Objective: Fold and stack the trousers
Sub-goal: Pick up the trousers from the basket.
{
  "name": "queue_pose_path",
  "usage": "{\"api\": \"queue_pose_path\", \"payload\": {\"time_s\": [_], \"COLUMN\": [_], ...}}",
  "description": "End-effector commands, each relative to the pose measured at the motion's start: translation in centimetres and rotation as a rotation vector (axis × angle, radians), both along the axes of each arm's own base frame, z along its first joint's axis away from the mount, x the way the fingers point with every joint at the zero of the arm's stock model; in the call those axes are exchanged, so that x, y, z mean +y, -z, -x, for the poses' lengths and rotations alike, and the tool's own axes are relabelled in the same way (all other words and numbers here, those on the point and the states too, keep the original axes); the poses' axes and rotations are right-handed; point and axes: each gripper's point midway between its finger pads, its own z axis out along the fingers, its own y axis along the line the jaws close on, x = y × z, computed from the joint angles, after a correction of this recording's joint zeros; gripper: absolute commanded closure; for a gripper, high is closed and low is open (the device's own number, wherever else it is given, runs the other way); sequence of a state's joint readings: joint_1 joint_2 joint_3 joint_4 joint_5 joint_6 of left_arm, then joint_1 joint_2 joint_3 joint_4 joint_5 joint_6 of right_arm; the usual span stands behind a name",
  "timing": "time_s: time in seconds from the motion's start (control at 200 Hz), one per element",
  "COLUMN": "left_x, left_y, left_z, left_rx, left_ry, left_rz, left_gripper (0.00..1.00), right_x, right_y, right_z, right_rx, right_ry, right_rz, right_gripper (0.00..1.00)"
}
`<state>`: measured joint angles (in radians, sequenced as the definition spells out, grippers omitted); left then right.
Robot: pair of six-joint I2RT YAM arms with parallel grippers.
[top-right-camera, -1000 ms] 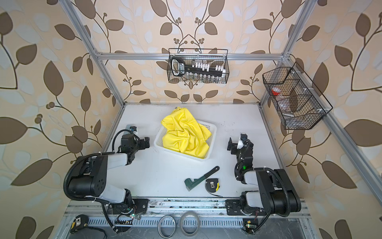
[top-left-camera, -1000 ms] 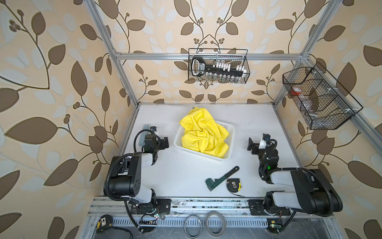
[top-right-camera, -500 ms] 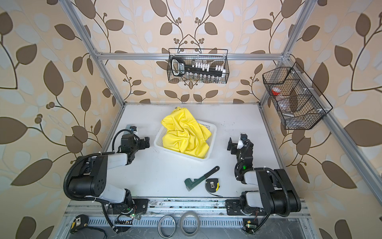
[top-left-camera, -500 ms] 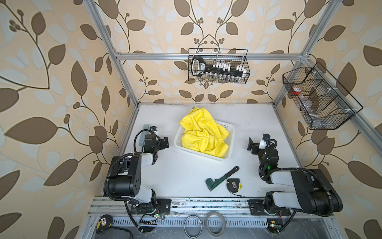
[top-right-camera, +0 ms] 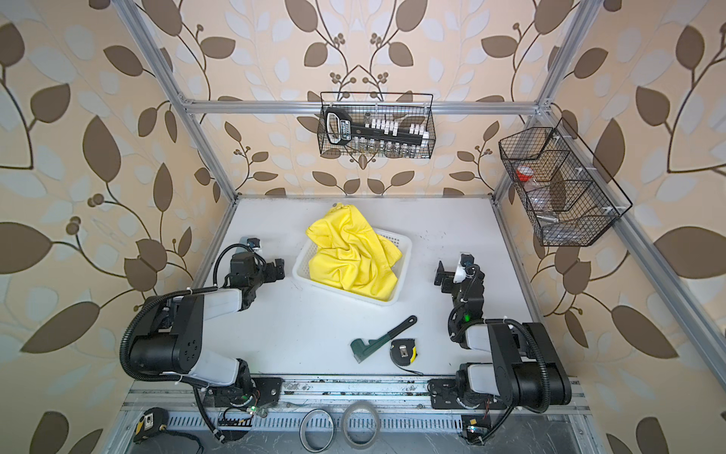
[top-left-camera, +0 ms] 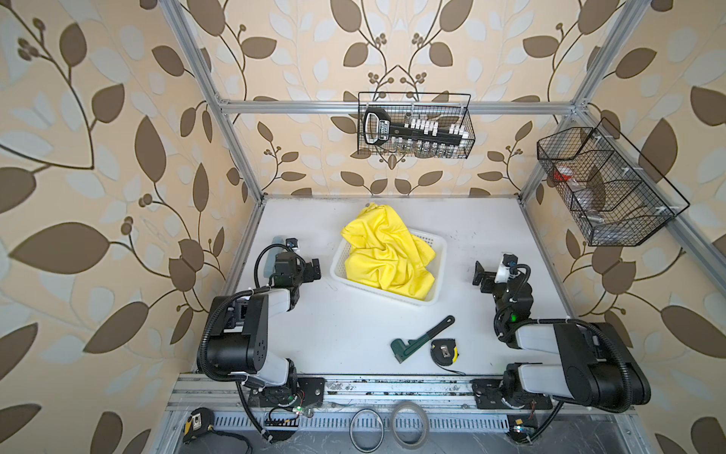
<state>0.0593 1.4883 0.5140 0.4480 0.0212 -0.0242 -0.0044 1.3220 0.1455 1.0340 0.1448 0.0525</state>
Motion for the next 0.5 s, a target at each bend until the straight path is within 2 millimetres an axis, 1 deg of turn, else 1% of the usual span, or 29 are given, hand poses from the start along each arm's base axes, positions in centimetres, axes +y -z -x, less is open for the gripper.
{"api": "queue_pose_path", "payload": {"time_s": [0.0, 0.12, 0.235, 0.27, 0.28, 0.355, 0.405, 0.43, 0.495], "left_x": [0.3, 0.8, 0.8, 0.2, -0.1, -1.9, -3.2, -4.0, -6.3], "left_y": [-4.6, -8.4, -11.5, -12.4, -12.7, -14.5, -15.4, -15.7, -16.5], "left_z": [-0.7, 0.3, 1.3, 1.5, 1.5, 2.1, 2.6, 2.9, 3.7], "left_rx": [-0.082, -0.179, -0.181, -0.169, -0.168, -0.137, -0.120, -0.108, -0.068], "left_ry": [-0.007, -0.069, -0.149, -0.145, -0.139, -0.127, -0.117, -0.096, -0.029], "left_rz": [-0.022, 0.013, 0.060, 0.092, 0.101, 0.131, 0.147, 0.151, 0.162], "left_gripper": [0.01, 0.01, 0.01, 0.01, 0.01, 0.01, 0.01, 0.01, 0.01], "right_x": [0.5, 1.3, 2.1, 2.6, 2.9, 4.2, 5.7, 6.4, 7.4], "right_y": [-2.6, -5.0, -8.3, -8.8, -9.3, -10.8, -11.7, -11.9, -12.0], "right_z": [0.3, 0.9, 1.6, 1.8, 1.8, 2.0, 2.1, 2.2, 2.4], "right_rx": [-0.069, -0.083, -0.129, -0.128, -0.136, -0.121, -0.115, -0.099, -0.037], "right_ry": [-0.020, -0.019, -0.053, -0.082, -0.101, -0.148, -0.214, -0.237, -0.259], "right_rz": [0.013, 0.058, -0.011, -0.030, -0.038, -0.089, -0.110, -0.114, -0.119], "right_gripper": [0.00, 0.00, 0.00, 0.00, 0.00, 0.00, 0.00, 0.00, 0.00]}}
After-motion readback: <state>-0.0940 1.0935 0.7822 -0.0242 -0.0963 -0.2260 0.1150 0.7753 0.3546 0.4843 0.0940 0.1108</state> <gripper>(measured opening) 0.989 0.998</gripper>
